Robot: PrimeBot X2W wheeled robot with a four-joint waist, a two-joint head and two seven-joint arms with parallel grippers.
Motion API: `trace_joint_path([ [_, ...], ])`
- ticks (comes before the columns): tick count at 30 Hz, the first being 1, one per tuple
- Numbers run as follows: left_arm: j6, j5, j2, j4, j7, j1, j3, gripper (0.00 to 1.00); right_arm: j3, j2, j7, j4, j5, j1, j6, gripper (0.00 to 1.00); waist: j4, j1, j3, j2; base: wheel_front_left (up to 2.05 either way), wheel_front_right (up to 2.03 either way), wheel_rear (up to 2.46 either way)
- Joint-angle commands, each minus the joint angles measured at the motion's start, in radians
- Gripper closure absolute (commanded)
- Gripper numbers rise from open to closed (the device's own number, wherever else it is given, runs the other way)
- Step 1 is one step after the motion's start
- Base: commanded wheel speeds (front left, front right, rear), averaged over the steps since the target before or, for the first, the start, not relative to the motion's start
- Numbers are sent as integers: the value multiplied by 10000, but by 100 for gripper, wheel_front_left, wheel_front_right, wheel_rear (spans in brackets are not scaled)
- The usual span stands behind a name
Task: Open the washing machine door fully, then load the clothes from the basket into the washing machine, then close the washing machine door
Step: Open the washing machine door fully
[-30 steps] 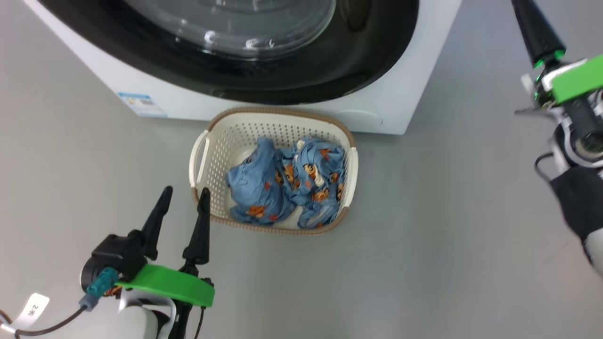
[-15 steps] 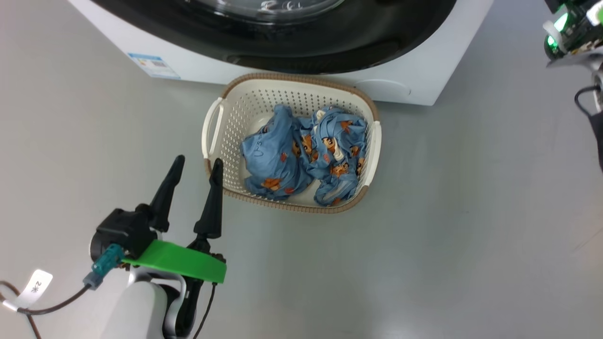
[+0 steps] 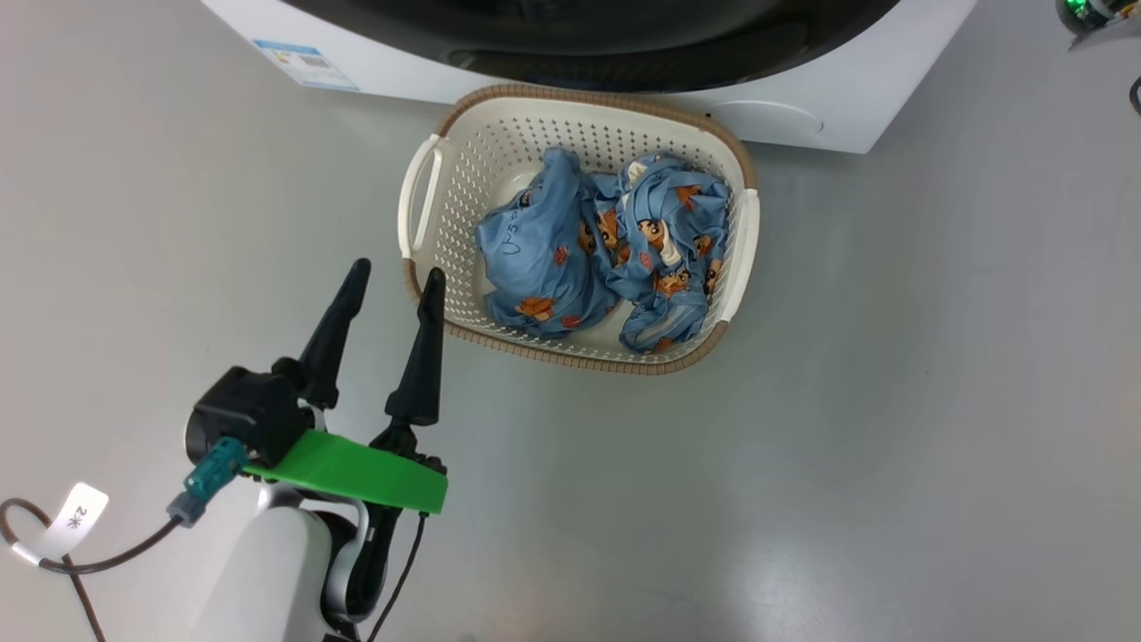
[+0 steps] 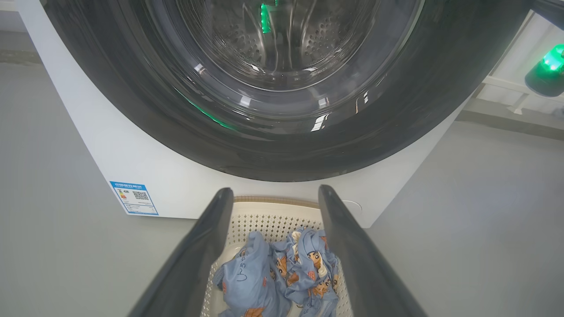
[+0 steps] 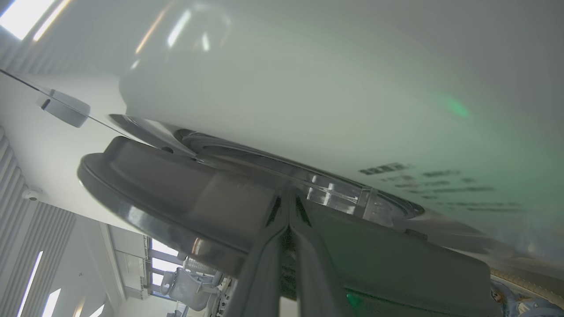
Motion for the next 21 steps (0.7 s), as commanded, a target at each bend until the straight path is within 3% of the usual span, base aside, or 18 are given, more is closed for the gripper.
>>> trace_joint_path([
  [1,78,-91,202,-272,-65,-117,261,0,38,158,69,-194,-188,-141,16,100,76,0,94,-1,0,0,0],
  [21,131,52,202,-248,-65,-142,292,0,431,525,736,-478,-658,302,16,100,-30,0,-180,-1,0,0,0],
])
